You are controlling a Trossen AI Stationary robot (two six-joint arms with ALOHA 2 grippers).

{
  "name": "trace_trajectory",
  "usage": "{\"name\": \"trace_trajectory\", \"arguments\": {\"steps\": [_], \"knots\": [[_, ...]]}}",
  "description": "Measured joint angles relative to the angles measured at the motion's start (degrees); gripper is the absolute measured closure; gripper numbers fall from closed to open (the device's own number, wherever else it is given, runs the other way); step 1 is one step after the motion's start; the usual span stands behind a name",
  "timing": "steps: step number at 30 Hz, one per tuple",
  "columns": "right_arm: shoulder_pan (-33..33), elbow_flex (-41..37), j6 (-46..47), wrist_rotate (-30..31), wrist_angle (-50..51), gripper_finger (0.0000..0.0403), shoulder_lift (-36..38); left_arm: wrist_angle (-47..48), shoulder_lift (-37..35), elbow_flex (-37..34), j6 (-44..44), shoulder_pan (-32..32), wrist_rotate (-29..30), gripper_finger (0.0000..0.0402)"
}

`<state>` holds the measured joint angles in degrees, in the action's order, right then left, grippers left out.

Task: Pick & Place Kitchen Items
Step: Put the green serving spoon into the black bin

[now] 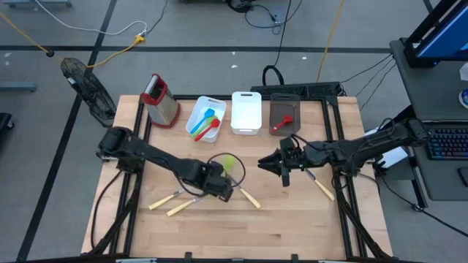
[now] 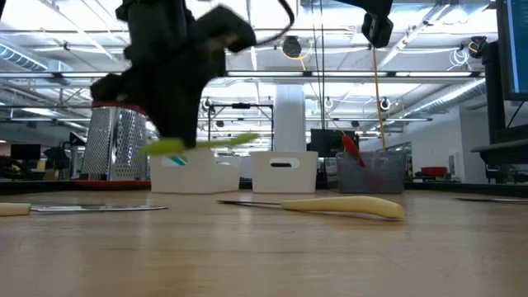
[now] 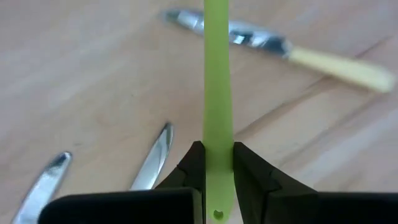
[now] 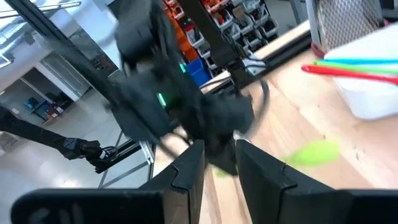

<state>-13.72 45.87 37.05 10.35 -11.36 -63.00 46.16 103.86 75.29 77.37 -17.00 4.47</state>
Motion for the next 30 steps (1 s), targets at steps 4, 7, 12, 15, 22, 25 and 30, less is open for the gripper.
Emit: {"name": "trace_trajectory", "arguments": {"steps": [4,7,12,15,22,25,30], "knots": [[0.0,-2.0,2.9,0.0,-0.4,0.0316,0.0,-1.7,-5.5,0.0,-2.5,1.0,1.8,0.0354],[0.0,-4.3,5.4,0.0,-0.9,0.0316,0.0,-5.9,-9.6,0.0,-5.8,1.9,3.0,0.0358],[0.0,-8.8,10.4,0.1,-5.7,0.0316,0.0,-14.6,-15.0,0.0,-10.3,3.3,3.2,0.0358],[0.0,-13.0,10.9,0.3,-17.0,0.0316,0.0,-21.0,-16.8,0.1,-12.5,3.8,1.7,0.0352],[0.2,-17.2,7.6,3.2,-36.2,0.0274,-3.0,-37.1,-16.8,0.1,-16.3,4.3,-4.4,0.0359],[0.2,-17.2,6.5,3.4,-40.1,0.0236,-4.8,-38.3,-16.5,0.1,-16.2,4.5,-4.8,0.0354],[0.2,-17.2,5.8,3.8,-48.0,0.0170,-7.7,-38.9,-16.5,0.1,-16.2,5.6,-4.4,0.0357]]}}
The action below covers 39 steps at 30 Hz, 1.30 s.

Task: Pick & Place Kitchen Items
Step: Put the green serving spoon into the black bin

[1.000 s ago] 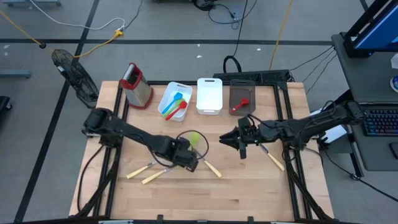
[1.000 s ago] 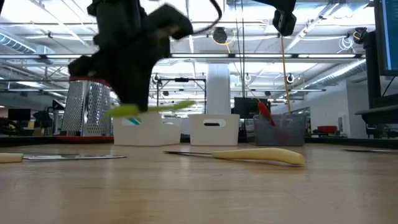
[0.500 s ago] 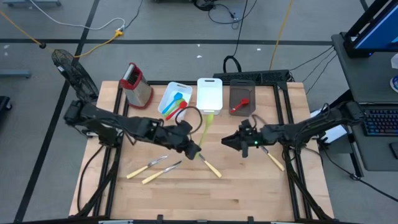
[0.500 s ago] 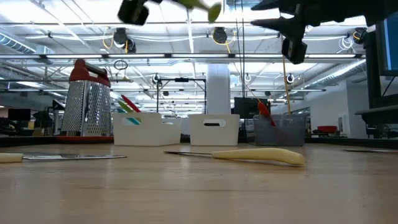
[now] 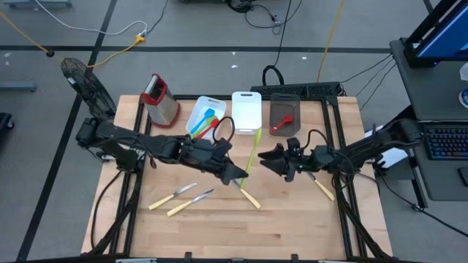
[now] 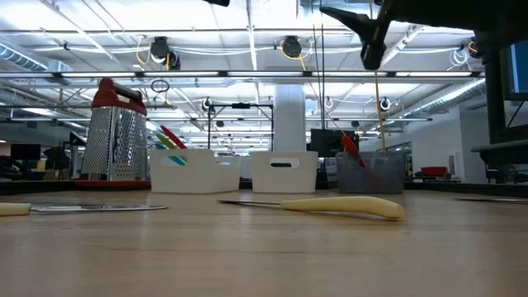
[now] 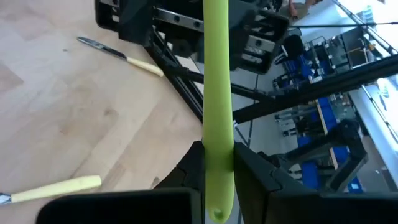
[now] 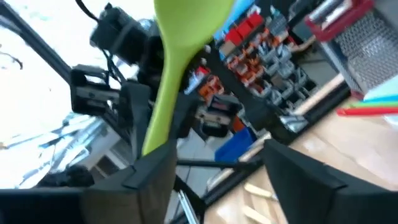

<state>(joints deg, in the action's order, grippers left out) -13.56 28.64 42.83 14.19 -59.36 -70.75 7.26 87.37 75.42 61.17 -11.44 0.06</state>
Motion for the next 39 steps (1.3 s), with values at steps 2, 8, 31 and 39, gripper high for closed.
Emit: {"name": "trace_trajectory", "arguments": {"steps": [2,8,31,39], "knots": [[0.0,0.0,0.0,1.9,-1.9,0.0148,-0.9,-0.2,0.0,0.0,0.0,0.4,0.0,0.0359],[0.0,1.5,-0.1,5.4,-4.3,0.0100,-2.9,-0.3,0.0,0.0,0.5,1.5,0.0,0.0352],[1.8,11.2,2.1,7.0,2.4,0.0154,-8.6,-1.5,1.7,-0.1,0.2,4.1,0.0,0.0350],[1.9,11.2,1.9,7.4,2.1,0.0327,-8.5,-0.9,1.7,-0.1,-1.2,5.0,0.0,0.0350]]}}
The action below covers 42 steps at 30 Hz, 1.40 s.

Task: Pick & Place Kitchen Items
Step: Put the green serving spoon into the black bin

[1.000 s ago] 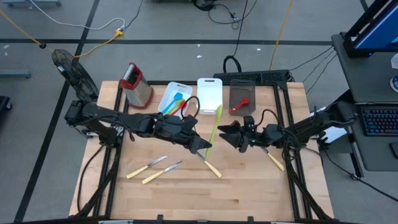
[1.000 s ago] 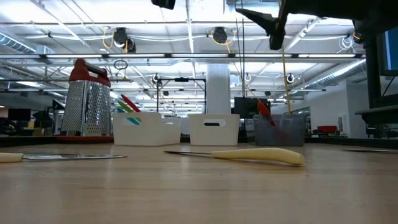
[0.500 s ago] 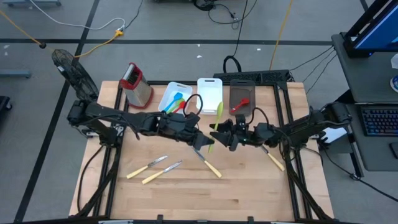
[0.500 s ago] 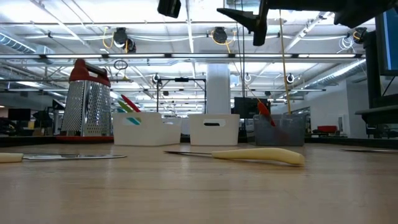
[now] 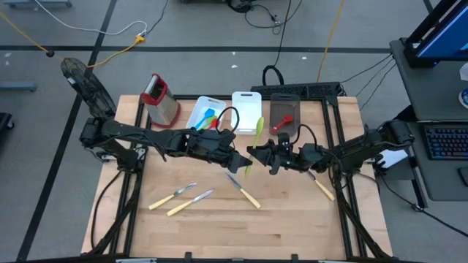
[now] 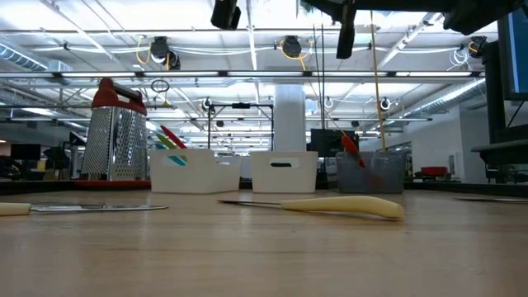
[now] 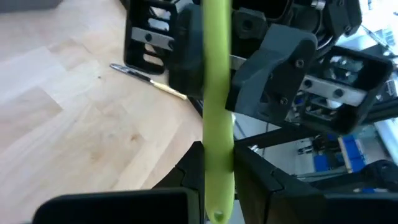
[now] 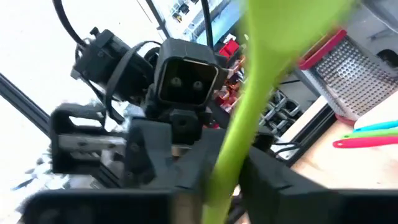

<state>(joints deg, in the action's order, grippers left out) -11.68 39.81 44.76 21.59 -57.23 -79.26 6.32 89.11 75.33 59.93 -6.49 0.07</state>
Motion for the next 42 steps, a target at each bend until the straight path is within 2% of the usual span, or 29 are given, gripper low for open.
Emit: {"name": "trace_trajectory", "arguments": {"steps": [2,7,11,17,22,27,29,32,36,39,42], "knots": [[0.0,0.0,0.4,0.3,-0.1,0.0369,0.0,-0.1,0.1,0.0,-1.8,0.4,-0.1,0.0348],[0.0,0.0,0.5,0.9,0.7,0.0369,0.0,0.1,0.1,0.0,-3.6,1.2,-0.5,0.0316],[0.0,0.0,0.4,1.0,4.8,0.0369,0.8,1.0,0.1,0.0,-5.3,2.0,-3.5,0.0285],[0.6,-0.3,0.5,4.1,15.9,0.0369,4.9,3.8,-0.3,0.1,-10.5,2.4,-6.4,0.0244],[2.2,-0.2,0.9,5.1,27.2,0.0369,10.4,6.0,-0.2,0.1,-16.8,3.5,-11.7,0.0222],[6.7,0.0,7.4,6.4,44.0,0.0369,18.2,10.2,-0.2,0.1,-23.3,3.8,-9.5,0.0214],[10.2,0.0,11.5,3.0,51.1,0.0369,21.2,13.0,-0.2,0.1,-26.0,3.8,-7.9,0.0214],[16.8,1.6,16.8,-5.7,62.9,0.0369,24.5,16.4,-0.1,0.1,-26.7,3.9,-4.8,0.0215],[25.8,6.9,20.6,-16.7,78.9,0.0369,24.5,19.7,-0.1,0.1,-28.5,3.9,-0.3,0.0211],[33.2,10.9,22.0,-27.3,83.1,0.0369,23.2,20.1,-0.1,0.1,-28.8,3.9,1.6,0.0211],[41.1,13.1,22.9,-37.8,83.2,0.0369,21.0,20.1,-0.1,0.1,-29.9,3.9,2.4,0.0215]]}}
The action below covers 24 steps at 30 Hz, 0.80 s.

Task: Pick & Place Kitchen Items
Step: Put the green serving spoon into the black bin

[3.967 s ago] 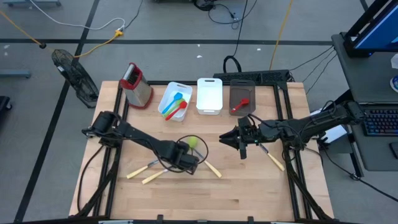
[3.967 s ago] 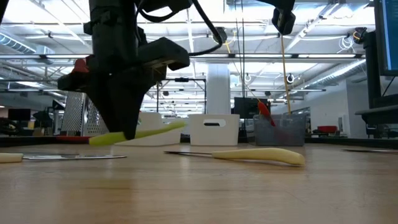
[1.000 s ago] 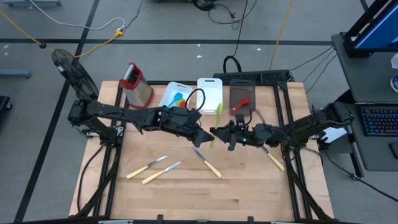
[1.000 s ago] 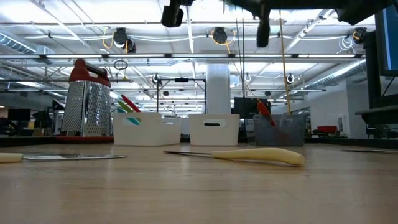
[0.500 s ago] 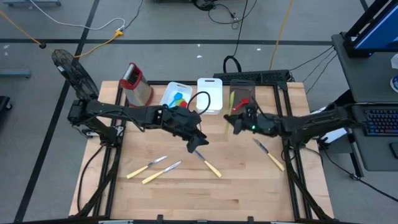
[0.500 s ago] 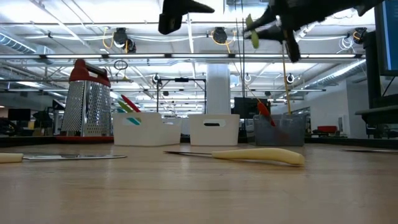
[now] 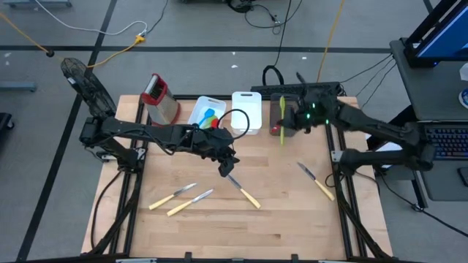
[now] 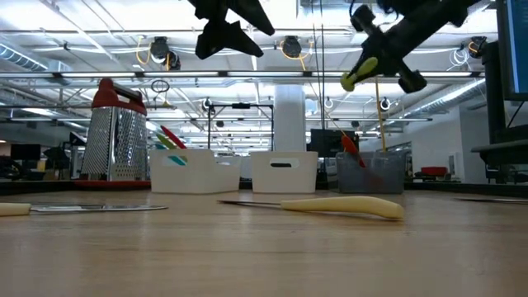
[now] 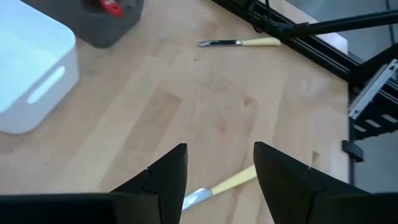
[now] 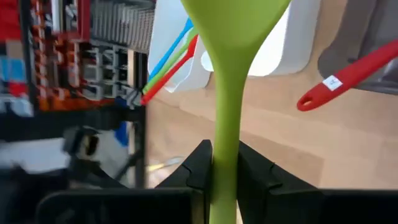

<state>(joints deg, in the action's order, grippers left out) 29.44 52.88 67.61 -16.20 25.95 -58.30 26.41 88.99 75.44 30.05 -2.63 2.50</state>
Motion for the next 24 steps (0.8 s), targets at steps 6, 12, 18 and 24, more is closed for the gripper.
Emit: {"name": "trace_trajectory", "arguments": {"steps": [6,12,18,24], "knots": [[12.4,0.3,4.4,-18.0,2.2,0.0369,-7.5,0.0,0.0,0.0,-2.6,0.0,0.8,0.0220],[19.3,0.3,6.7,-29.0,1.7,0.0369,-15.6,0.2,0.0,0.0,-4.8,0.2,0.9,0.0212],[22.3,0.3,6.5,-32.0,1.6,0.0364,-20.6,2.2,0.0,0.0,-6.2,1.1,0.8,0.0211],[25.1,0.3,6.5,-32.0,1.7,0.0360,-22.2,4.3,0.0,0.0,-7.4,2.8,0.1,0.0221]]}}
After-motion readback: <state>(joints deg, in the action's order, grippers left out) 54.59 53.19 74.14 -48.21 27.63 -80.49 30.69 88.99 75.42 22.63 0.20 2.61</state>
